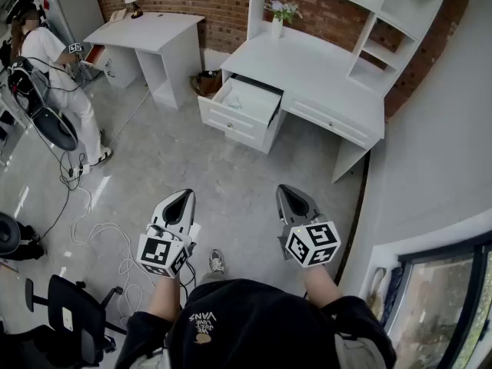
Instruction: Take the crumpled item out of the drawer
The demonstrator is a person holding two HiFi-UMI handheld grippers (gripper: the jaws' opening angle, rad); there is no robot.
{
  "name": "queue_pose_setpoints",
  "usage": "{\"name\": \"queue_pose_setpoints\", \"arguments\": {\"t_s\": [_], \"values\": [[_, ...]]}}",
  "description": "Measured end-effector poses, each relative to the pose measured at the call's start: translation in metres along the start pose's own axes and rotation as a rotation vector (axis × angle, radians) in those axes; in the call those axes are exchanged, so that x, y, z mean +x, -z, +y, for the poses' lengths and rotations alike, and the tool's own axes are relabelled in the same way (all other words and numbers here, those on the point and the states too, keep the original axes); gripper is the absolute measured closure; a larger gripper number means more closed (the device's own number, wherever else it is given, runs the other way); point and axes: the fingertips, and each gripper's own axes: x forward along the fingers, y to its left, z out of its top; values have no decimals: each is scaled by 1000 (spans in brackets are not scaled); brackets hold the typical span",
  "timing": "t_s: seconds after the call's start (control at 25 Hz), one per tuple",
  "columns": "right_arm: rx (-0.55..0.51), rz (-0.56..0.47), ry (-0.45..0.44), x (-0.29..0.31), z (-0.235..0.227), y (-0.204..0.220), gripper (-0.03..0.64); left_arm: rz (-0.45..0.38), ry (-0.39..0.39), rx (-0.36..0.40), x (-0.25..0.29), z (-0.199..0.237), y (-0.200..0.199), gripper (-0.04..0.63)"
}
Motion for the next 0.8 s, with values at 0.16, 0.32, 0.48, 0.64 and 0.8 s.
{"name": "queue_pose_setpoints", "arguments": {"t_s": [0.16, 0.32, 0.48, 0.64, 0.8], "values": [[4, -1, 24, 20, -1, -2, 618, -3, 22, -11, 10, 17, 4, 589], [15, -21, 31, 43, 3, -4, 618, -12, 67, -20, 19, 33, 7, 589], [11, -3, 42, 72, 11, -2, 609, 0, 88, -31, 28, 58, 12, 586], [40, -4, 55, 100, 20, -2, 538, 10, 118, -33, 35, 86, 14, 564], [49, -9, 84, 126, 22, -2, 537, 15, 143, -29, 44, 115, 16, 523]]}}
